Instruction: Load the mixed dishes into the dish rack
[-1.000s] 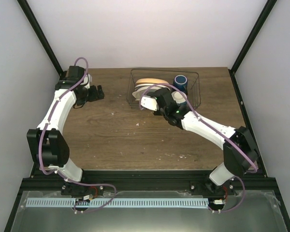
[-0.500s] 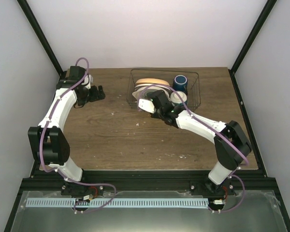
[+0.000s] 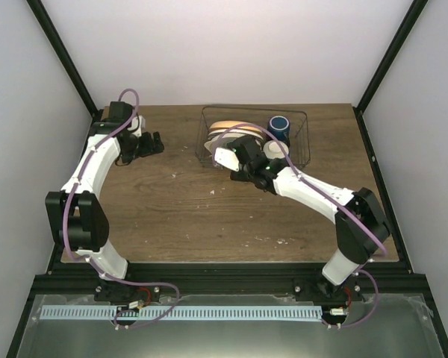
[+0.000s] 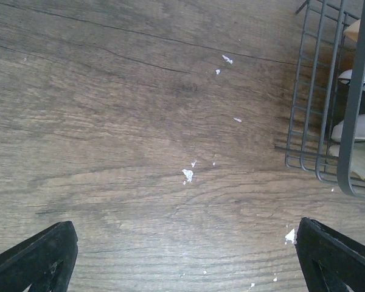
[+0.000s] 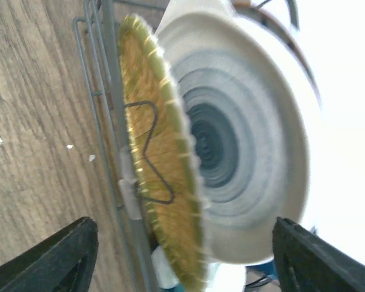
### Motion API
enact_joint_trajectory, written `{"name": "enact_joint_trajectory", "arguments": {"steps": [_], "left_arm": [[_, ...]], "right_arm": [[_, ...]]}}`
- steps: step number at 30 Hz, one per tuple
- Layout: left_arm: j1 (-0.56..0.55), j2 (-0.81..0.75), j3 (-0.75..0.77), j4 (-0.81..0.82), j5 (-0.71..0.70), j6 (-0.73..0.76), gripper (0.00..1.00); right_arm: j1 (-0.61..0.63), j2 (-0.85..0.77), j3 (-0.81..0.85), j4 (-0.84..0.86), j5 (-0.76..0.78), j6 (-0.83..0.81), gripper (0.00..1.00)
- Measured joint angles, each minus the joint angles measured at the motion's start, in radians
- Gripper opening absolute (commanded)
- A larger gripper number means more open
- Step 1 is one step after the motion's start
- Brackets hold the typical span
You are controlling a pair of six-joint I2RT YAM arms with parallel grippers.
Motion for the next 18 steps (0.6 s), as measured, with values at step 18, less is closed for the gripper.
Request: {"name": "enact_joint_trajectory", "arguments": {"steps": [18], "left_arm": [[0.046, 0.164, 0.29, 0.026, 0.096, -0.09, 1.0]], "right_arm": [[-0.614, 0.095, 0.631, -0.226, -0.267, 0.721, 1.0]]}}
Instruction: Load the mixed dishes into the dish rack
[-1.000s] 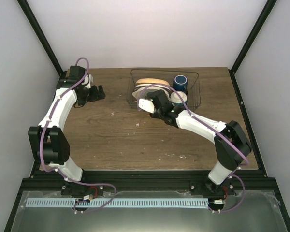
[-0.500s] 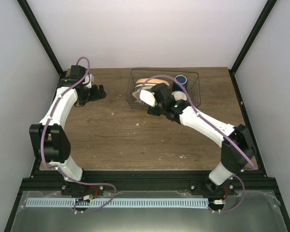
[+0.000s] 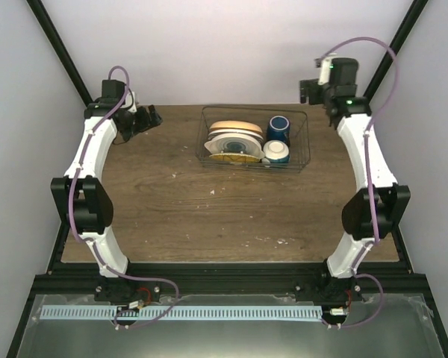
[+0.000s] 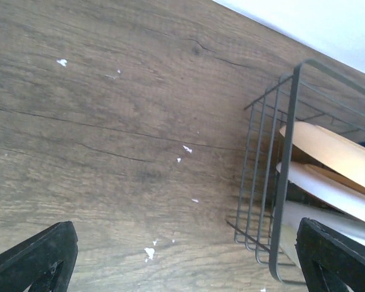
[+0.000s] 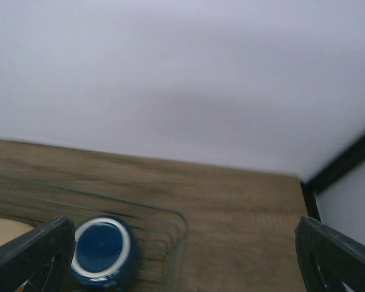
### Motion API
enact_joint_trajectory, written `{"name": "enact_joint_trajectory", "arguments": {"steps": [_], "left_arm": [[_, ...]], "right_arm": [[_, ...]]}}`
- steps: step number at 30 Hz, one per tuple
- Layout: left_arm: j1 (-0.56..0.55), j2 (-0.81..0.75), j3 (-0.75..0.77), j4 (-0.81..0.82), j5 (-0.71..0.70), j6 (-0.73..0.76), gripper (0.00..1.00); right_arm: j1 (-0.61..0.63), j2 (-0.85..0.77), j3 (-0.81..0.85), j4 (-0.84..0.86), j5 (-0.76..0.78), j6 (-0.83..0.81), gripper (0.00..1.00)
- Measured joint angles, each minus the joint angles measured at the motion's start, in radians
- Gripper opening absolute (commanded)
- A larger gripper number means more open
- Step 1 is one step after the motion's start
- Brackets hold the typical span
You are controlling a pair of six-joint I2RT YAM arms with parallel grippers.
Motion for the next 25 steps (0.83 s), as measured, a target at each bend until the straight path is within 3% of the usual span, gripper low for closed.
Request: {"name": "enact_joint_trajectory", "arguments": {"steps": [5, 10, 25], "left_arm": [[0.002, 0.033, 0.06, -0.027, -0.056, 0.003, 1.0], [0.003, 0.033, 0.069, -0.04, -0.103, 0.006, 1.0], [0.005, 0.033, 0.008, -0.018, -0.128, 0.0, 1.0]], "right_arm": [[-0.18, 0.129, 0.025, -0.106, -0.086, 0.163, 1.0], [-0.282, 0.179, -0.086, -0.173, -0.121, 0.272, 1.0], [-0.309, 0.23, -0.162, -0.166, -0.14, 0.346, 1.0]]}}
